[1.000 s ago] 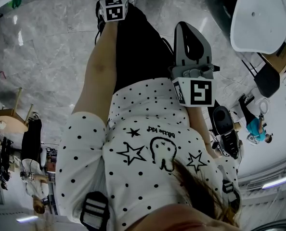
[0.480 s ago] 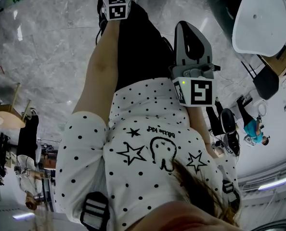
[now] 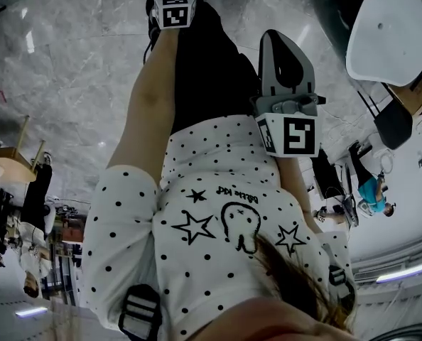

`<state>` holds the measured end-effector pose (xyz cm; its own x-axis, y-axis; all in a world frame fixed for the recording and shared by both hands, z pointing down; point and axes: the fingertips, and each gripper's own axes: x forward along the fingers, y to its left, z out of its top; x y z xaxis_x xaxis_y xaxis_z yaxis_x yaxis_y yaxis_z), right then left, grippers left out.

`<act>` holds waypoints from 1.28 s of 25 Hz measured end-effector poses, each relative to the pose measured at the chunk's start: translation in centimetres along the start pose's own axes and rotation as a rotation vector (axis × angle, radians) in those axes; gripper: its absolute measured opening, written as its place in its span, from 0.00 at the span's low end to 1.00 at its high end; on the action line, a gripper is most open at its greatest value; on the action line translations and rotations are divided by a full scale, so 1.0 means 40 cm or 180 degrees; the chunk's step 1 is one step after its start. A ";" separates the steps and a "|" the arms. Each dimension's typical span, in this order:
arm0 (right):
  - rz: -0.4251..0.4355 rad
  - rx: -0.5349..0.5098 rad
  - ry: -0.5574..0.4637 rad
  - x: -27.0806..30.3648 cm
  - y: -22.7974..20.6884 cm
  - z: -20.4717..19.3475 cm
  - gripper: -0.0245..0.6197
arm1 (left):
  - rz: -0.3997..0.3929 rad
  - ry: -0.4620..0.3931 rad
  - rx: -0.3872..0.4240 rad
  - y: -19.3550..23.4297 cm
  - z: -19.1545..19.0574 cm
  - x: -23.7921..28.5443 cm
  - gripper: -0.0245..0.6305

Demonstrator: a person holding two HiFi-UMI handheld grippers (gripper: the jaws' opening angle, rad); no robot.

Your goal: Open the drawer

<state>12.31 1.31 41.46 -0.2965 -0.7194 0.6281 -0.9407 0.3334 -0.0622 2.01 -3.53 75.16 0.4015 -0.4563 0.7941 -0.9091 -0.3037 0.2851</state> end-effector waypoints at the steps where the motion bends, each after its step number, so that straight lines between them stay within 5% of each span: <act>1: 0.0002 0.0005 0.0005 -0.001 0.000 -0.002 0.06 | -0.0003 0.0001 0.0002 0.000 -0.002 -0.003 0.25; 32: 0.0151 0.0053 0.0074 0.012 0.040 -0.024 0.06 | 0.0012 -0.0046 -0.0009 0.026 -0.027 -0.042 0.25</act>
<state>10.83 2.07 42.43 -0.3372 -0.6887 0.6419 -0.9283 0.3565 -0.1051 0.27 -2.19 74.71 0.3995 -0.4695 0.7874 -0.9110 -0.2996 0.2836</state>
